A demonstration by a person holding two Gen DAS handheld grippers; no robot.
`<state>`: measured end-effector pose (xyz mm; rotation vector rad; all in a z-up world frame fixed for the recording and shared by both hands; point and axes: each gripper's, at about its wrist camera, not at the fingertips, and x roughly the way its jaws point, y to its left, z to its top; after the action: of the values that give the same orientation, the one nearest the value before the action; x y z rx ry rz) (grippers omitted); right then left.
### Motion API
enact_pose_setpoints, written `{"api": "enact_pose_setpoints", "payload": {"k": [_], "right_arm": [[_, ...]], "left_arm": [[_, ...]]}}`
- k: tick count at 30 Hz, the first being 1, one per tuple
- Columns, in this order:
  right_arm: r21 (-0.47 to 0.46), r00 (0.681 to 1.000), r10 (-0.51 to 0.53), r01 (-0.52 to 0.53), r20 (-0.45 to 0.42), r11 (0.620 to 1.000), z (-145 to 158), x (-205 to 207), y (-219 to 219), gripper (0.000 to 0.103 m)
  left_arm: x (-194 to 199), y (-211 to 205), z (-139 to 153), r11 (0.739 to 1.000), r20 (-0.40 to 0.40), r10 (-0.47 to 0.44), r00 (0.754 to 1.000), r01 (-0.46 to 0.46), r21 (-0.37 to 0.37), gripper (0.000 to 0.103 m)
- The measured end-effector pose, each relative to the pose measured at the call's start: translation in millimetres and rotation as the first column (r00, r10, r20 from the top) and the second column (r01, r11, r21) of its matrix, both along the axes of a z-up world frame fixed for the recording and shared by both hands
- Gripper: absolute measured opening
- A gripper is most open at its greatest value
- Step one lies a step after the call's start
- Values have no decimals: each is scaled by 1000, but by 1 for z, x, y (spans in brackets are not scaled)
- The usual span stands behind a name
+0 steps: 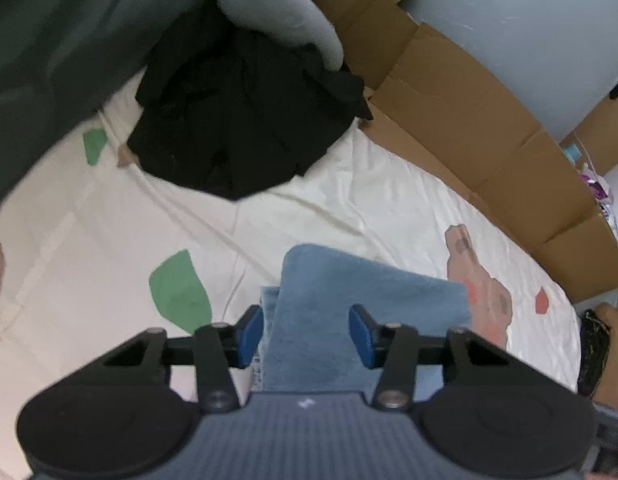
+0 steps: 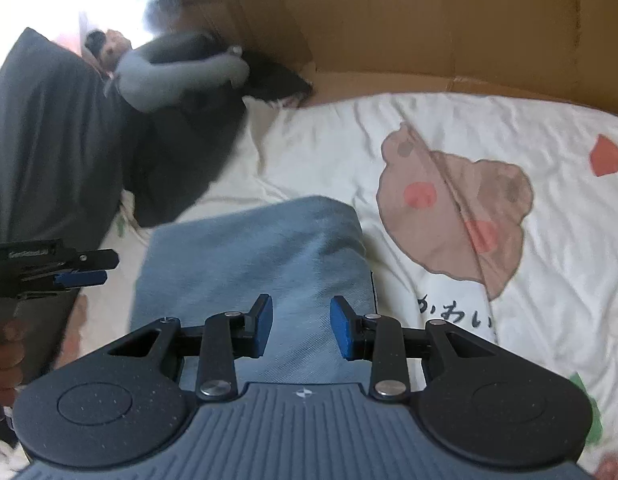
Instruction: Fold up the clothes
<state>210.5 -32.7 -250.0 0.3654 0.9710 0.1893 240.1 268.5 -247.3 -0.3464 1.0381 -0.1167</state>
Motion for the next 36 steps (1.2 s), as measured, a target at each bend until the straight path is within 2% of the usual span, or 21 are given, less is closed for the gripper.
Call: {"api": "enact_pose_setpoints", "payload": {"k": [5, 7, 8, 10, 12, 18, 22, 26, 30, 33, 36], "right_arm": [[-65, 1000, -2, 0, -22, 998, -28, 24, -2, 39], [-68, 999, 9, -11, -31, 998, -37, 31, -3, 39], [-71, 999, 18, -20, -28, 997, -41, 34, -2, 38], [-81, 999, 32, -34, -24, 996, -46, 39, 2, 37], [-88, 999, 32, -34, -21, 996, -48, 45, 6, 35], [-113, 999, 29, -31, -26, 993, -51, 69, 17, 35], [-155, 998, 57, -62, -31, 986, -57, 83, 26, 35], [-192, 997, 75, -80, -34, 978, -62, 94, 34, 36], [-198, 996, 76, -82, -37, 977, -66, 104, 37, 40], [-180, 996, 73, -79, -42, 980, -66, 110, 33, 40], [-185, 997, 75, -78, -24, 980, -56, 108, 32, 38]], "left_arm": [[-9, -8, -29, 999, 37, -32, 999, 31, 22, 46], [-11, -7, -43, 1000, 32, -12, 999, 12, 17, 46], [-12, -7, -51, 1000, 28, 0, 1000, 0, 10, 46], [-14, 0, -63, 998, 18, 42, 999, -41, -57, 47], [-16, 4, -68, 996, 33, 56, 998, -53, -79, 47], [-16, 20, -75, 983, 42, 92, 995, -84, -164, 49], [-17, 22, -78, 986, 50, 69, 996, -61, -156, 49], [-20, 30, -88, 967, 4, 121, 993, -117, -225, 50], [-24, 28, -84, 969, 13, 130, 991, -124, -212, 49], [-24, 27, -71, 974, 27, 120, 992, -113, -194, 39], [-26, 27, -54, 981, 68, 98, 993, -85, -175, 37]]}}
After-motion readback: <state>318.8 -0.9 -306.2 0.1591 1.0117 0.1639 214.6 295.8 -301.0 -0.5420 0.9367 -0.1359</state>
